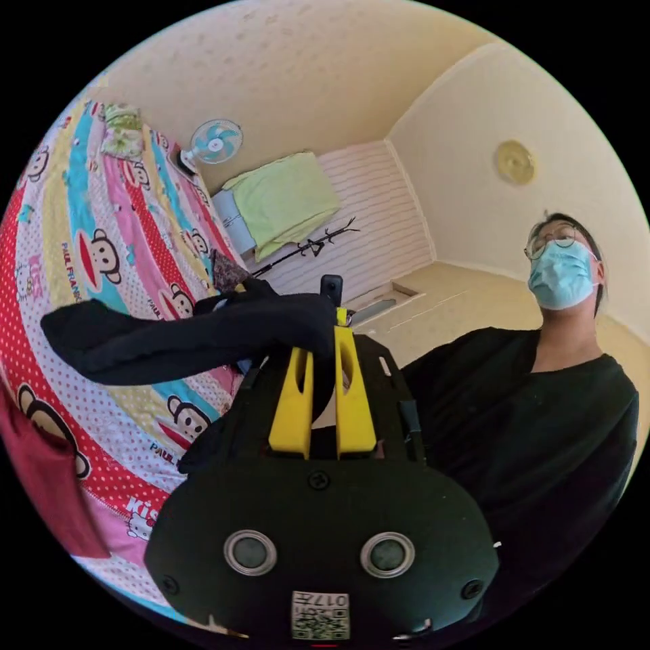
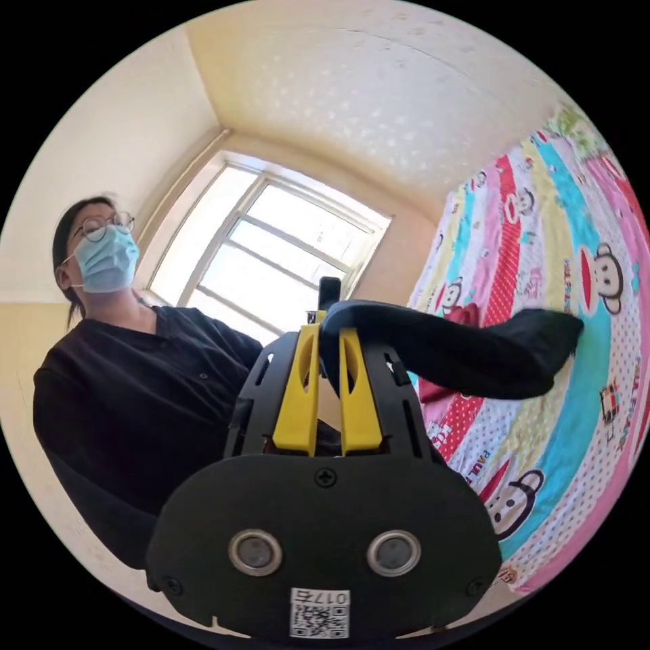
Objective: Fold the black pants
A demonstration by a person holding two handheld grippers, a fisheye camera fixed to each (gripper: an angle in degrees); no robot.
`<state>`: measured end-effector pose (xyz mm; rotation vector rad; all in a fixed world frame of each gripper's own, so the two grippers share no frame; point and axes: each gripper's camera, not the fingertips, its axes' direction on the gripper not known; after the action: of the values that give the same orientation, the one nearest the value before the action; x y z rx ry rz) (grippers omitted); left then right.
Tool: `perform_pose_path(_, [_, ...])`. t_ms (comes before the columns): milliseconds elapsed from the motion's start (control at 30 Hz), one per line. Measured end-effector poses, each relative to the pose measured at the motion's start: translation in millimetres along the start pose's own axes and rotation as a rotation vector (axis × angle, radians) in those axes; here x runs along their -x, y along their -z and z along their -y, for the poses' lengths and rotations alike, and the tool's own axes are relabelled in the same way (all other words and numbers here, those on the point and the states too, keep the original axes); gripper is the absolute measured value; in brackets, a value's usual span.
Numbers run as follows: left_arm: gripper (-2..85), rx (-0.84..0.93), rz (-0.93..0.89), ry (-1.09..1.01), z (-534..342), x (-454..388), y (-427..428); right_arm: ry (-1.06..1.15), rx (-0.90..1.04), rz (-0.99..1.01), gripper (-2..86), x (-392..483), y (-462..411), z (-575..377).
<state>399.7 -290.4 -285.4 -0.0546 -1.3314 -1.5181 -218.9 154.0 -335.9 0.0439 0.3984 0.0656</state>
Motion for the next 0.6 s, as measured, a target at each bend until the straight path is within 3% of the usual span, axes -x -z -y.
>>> perform_pose_path(167, [5.3,-0.02,-0.025,-0.184,71.6,-103.4,8.2,0.291,0.069,-0.071,3.2,106.0,-8.0,65.9])
perform_pose_path(300, [5.5,-0.053,0.129,-0.132,110.2,-83.8,4.7,0.253,0.093,-0.268,4.0,91.2,-15.5,110.8])
perform_pose_path(433, [5.4,-0.025,0.25,0.164,151.1,68.1,-4.0,0.037,0.16,-0.411,3.7,-19.2,-32.2,137.3])
perform_pose_path(467, [5.4,-0.016,0.277,0.258,154.6,118.0,-5.1,-0.104,0.159,-0.405,3.4,-69.4,-37.3,139.2])
perform_pose_path(600, [5.5,0.035,0.376,0.432,149.0,211.9,-8.3,-0.32,0.15,-0.475,2.8,-174.4,-69.1,120.6])
